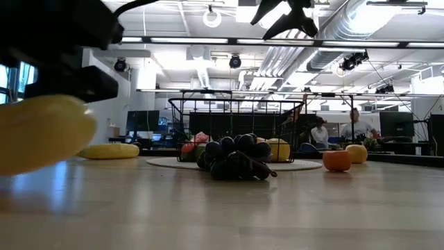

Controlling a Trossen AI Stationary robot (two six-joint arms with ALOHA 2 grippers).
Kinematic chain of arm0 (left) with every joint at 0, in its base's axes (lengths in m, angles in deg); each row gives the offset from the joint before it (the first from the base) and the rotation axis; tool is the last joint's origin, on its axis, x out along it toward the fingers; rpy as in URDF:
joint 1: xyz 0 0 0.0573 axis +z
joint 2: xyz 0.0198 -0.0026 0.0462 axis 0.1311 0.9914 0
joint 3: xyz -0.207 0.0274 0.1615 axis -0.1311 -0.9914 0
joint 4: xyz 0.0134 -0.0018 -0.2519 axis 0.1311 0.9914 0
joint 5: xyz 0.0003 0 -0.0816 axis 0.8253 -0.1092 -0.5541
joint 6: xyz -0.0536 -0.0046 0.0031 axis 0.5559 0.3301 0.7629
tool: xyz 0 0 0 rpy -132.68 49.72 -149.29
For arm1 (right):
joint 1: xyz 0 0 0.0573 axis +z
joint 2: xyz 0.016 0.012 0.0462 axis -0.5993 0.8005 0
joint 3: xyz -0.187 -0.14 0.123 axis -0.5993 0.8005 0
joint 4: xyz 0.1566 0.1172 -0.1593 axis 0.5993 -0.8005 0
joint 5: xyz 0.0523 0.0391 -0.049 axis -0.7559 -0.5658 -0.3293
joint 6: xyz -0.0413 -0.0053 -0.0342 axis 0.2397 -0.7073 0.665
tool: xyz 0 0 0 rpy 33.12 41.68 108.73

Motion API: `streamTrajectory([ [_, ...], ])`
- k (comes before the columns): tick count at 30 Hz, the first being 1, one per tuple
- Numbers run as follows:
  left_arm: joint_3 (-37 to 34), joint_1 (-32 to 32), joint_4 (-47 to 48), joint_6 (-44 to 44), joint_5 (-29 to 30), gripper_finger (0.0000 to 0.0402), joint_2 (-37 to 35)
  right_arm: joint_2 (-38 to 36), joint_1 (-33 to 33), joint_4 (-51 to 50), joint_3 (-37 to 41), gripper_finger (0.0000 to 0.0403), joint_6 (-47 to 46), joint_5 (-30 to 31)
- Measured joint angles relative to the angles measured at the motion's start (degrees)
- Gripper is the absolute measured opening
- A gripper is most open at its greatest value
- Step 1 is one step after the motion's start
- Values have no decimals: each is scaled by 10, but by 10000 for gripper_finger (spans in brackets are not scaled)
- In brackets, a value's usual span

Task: Build produce basket
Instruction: Put the yellow mango into the wire basket

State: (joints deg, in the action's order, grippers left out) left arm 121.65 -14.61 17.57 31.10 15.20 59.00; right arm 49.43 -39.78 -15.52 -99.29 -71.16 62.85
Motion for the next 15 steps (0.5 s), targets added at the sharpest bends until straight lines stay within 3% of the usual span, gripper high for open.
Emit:
streamTrajectory([
  [15,1,117,-55,11,40,161,-74,-46,0,19,0,199,35,45],
])
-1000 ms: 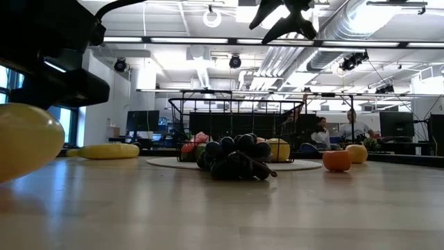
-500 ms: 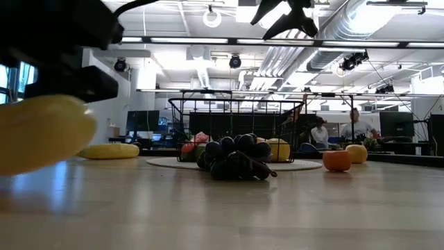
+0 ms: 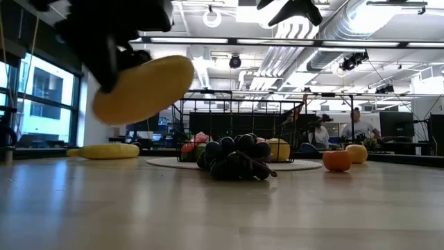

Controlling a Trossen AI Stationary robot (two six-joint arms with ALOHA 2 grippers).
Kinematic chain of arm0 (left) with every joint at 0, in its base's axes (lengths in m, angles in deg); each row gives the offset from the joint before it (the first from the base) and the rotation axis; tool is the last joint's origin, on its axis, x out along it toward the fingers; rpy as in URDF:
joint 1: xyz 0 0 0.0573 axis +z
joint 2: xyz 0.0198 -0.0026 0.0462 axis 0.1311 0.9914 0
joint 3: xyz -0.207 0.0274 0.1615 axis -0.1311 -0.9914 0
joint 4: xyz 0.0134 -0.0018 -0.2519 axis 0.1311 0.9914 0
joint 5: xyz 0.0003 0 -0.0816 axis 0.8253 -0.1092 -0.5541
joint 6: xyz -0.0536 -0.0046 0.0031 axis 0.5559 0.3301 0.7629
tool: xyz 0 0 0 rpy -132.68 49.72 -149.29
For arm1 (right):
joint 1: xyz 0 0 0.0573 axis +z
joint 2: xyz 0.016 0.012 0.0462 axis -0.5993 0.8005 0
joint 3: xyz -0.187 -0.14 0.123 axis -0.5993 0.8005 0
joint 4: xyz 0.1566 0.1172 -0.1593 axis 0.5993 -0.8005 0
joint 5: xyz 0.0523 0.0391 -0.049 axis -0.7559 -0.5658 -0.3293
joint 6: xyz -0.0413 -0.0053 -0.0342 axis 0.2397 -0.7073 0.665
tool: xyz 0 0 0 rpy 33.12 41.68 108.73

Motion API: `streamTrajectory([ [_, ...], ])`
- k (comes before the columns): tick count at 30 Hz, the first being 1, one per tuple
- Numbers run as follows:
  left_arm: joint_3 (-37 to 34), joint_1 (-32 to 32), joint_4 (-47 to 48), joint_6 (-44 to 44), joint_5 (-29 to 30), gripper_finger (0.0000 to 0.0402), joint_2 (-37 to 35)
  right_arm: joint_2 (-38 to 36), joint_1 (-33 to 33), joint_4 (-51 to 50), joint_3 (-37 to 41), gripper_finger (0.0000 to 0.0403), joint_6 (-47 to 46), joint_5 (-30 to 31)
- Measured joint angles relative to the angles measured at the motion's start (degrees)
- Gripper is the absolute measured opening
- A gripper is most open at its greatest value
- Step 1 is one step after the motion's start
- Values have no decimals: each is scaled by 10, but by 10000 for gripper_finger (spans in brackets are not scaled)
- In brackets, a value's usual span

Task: Build produce basket
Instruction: Put the yellow mango into the wire basket

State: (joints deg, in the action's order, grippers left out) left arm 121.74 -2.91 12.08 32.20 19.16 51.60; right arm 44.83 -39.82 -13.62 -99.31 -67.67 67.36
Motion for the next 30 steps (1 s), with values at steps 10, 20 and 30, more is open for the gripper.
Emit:
streamTrajectory([
  [10,4,107,-33,-58,-7,161,-61,0,-1,12,0,199,14,27],
  [20,76,226,-35,-180,0,162,-77,0,-41,34,0,199,14,42],
  [30,116,335,-67,-212,2,162,-75,0,-84,75,0,200,60,-7],
])
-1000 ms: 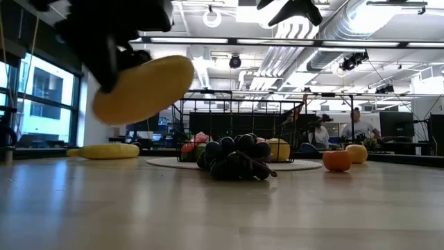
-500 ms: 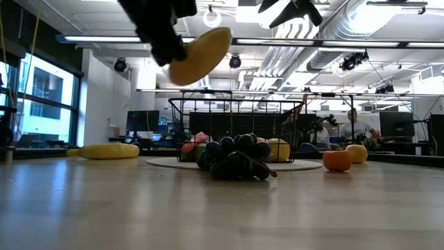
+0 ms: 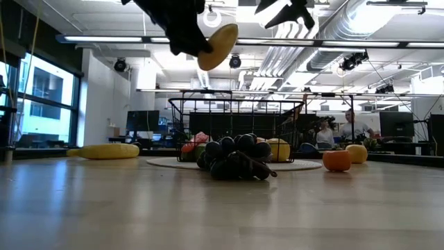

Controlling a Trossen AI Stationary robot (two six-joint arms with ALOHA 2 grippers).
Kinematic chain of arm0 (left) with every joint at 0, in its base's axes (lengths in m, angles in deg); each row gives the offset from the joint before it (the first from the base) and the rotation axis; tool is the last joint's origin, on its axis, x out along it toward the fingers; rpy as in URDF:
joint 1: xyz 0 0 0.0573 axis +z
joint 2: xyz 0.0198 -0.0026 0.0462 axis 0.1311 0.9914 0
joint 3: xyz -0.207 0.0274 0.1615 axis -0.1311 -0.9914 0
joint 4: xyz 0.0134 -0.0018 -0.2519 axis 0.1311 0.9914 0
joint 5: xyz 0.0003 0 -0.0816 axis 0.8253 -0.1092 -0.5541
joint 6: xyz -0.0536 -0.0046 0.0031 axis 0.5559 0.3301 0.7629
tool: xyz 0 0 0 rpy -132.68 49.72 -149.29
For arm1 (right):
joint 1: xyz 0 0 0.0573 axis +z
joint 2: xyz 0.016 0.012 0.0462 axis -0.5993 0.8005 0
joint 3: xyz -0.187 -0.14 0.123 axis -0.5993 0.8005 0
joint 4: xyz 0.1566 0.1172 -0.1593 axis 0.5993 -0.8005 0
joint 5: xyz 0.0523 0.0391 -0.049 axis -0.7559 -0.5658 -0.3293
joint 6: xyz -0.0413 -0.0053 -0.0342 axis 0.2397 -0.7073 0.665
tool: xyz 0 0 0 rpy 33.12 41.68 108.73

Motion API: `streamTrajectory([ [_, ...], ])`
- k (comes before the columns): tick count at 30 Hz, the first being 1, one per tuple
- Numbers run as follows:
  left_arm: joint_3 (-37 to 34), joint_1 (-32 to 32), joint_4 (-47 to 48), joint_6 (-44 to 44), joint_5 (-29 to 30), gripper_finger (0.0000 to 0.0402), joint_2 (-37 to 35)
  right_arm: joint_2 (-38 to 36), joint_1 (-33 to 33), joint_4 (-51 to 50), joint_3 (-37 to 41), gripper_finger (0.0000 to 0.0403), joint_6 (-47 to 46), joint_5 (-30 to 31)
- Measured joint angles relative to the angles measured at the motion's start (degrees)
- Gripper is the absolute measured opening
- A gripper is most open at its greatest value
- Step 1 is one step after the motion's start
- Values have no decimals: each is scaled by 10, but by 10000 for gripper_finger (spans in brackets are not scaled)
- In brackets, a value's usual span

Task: Build produce basket
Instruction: Put the yellow mango into the wire basket

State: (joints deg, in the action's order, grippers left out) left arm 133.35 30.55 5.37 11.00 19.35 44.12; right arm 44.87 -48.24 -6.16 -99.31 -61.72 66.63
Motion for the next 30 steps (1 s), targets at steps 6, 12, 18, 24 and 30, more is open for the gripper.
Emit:
streamTrajectory([
  [6,1,39,-47,37,6,163,0,0,-28,45,0,228,7,-23],
  [12,1,65,-85,119,9,163,0,0,-68,112,0,266,7,-77],
  [18,1,73,-121,152,9,163,0,31,-85,218,0,272,55,-111],
  [24,1,73,-145,134,26,163,0,77,-84,252,0,272,89,-127],
  [30,1,73,-146,122,39,163,0,113,-84,269,0,272,87,-157],
])
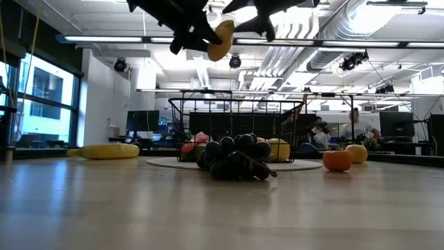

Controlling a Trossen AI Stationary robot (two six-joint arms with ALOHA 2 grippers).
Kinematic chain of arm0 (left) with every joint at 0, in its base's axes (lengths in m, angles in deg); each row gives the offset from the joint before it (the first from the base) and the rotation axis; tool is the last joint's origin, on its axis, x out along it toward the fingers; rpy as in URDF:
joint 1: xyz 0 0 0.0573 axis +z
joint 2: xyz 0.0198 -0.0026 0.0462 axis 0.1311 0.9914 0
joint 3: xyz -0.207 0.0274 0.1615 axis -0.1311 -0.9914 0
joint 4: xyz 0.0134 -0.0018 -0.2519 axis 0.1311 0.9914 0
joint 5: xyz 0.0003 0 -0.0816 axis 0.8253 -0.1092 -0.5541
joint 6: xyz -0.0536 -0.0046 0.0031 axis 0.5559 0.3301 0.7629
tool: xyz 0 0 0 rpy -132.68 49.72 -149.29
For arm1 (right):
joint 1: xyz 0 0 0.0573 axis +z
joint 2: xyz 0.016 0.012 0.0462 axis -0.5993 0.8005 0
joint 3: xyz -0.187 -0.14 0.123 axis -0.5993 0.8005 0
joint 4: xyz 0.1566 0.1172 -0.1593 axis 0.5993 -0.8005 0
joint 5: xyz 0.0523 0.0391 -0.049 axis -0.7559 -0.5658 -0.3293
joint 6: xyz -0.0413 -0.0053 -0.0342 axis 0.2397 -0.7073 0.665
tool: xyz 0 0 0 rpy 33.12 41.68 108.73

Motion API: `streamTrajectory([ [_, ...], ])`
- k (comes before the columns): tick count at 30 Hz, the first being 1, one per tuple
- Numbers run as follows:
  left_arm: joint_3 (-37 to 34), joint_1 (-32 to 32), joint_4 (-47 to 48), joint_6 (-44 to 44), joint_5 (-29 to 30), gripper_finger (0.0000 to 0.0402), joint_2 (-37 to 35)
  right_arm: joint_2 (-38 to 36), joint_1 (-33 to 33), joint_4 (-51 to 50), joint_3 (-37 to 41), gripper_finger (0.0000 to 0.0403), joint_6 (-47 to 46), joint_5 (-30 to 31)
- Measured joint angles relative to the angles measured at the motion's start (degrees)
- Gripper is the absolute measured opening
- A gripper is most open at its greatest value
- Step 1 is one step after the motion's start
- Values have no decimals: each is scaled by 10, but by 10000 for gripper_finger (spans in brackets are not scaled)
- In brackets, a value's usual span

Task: Build produce basket
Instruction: Put the yellow mango into the wire basket

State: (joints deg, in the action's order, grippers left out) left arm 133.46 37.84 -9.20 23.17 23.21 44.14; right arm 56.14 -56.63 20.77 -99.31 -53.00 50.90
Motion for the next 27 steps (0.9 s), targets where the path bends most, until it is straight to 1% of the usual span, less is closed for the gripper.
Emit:
streamTrajectory([
  [4,0,0,-7,-5,0,163,0,18,0,-1,0,272,-19,1],
  [9,0,0,-13,-15,0,163,0,40,0,12,0,272,-19,6],
  [11,0,0,-13,-15,0,163,0,40,-1,11,0,266,-23,10],
  [13,0,0,-13,-16,0,163,0,40,-1,12,0,247,-27,13],
  [16,0,0,-13,-30,2,167,0,40,-1,12,0,202,-27,14],
  [18,0,0,-13,-34,2,173,0,40,-1,12,0,172,-32,16],
  [19,0,0,-13,-34,2,178,0,40,-1,12,0,168,-32,16],
  [27,0,1,-13,-48,7,235,0,40,-1,11,0,168,-33,24],
])
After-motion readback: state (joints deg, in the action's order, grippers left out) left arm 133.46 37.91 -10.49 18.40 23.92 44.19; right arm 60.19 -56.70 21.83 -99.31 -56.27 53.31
